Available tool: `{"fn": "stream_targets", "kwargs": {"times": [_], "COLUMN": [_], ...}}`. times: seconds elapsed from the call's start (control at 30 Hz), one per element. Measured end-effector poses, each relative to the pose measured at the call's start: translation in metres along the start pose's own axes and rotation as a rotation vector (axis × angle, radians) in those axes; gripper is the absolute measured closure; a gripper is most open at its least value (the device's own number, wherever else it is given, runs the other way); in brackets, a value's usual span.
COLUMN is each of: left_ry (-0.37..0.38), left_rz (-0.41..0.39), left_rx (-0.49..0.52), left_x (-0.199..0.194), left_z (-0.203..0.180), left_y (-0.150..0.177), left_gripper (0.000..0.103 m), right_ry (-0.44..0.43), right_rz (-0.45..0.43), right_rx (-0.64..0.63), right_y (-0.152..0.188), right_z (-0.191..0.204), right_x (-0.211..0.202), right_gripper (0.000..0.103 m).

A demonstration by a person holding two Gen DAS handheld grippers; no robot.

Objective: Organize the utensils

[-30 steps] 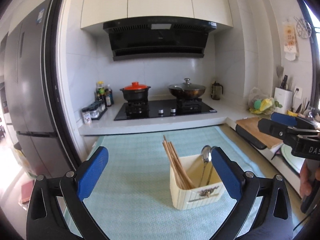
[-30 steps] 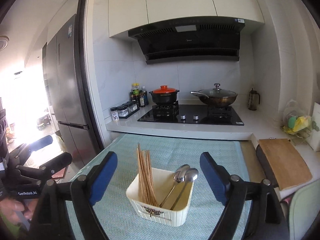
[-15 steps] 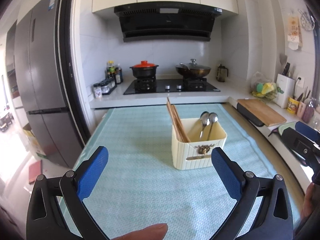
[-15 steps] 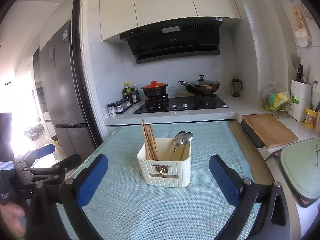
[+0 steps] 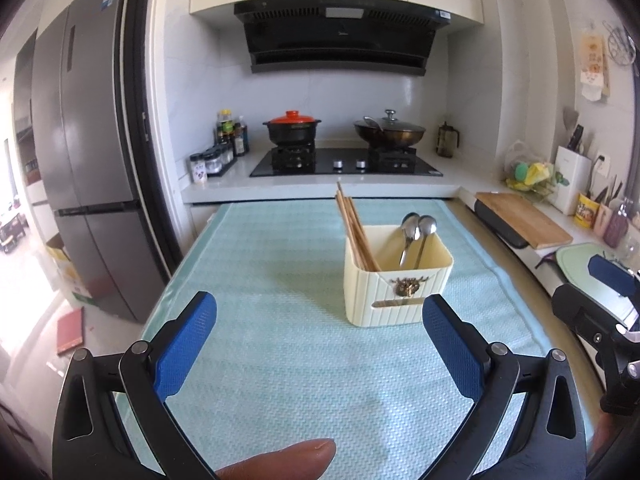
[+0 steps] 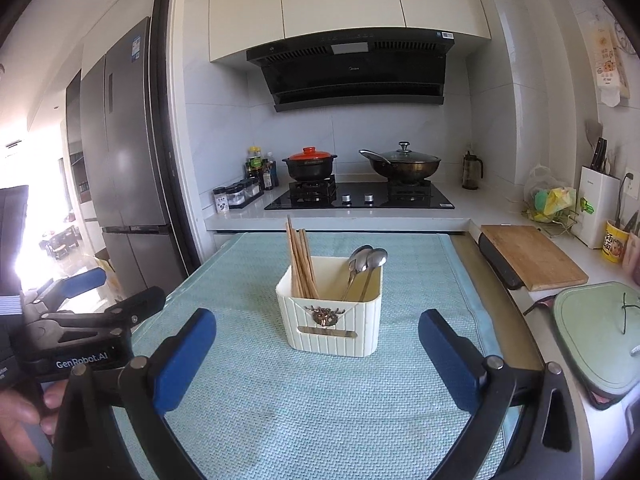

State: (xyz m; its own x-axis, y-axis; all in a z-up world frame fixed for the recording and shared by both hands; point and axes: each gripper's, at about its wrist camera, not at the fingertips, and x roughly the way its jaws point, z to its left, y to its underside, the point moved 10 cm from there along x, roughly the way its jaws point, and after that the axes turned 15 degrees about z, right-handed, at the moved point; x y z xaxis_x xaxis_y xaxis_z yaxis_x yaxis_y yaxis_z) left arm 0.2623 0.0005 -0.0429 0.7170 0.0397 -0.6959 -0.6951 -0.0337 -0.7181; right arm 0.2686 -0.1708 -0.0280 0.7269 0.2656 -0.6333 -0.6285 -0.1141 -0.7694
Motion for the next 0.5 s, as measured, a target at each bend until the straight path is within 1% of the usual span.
{"fn": "stream_targets", "kwargs": {"times": [0.23,0.37,0.5], "left_ry": [0.005,-0.005,0.001], "left_rz": [0.011,0.011,0.023], "left_rx": [0.009,0.011,0.000], "left_x": [-0.002,-0.004,-0.003], "left_z": [0.000,0.000,0.003], "left_y": [0.001,0.000,0.000], "left_gripper": [0.000,0.000,0.000], "right_ry": [-0.012,-0.004,0.001], "right_rz": [-0.002,0.004,0.001], "right_rx": [-0.004,-0.017,-0.024], "right_y": [-0.004,-0.004,-0.006], "right_z": [0.006,0.011,0.014], "right_x": [-0.005,-0.007,-0.010], "right_gripper": [0.000,0.000,0.000]}}
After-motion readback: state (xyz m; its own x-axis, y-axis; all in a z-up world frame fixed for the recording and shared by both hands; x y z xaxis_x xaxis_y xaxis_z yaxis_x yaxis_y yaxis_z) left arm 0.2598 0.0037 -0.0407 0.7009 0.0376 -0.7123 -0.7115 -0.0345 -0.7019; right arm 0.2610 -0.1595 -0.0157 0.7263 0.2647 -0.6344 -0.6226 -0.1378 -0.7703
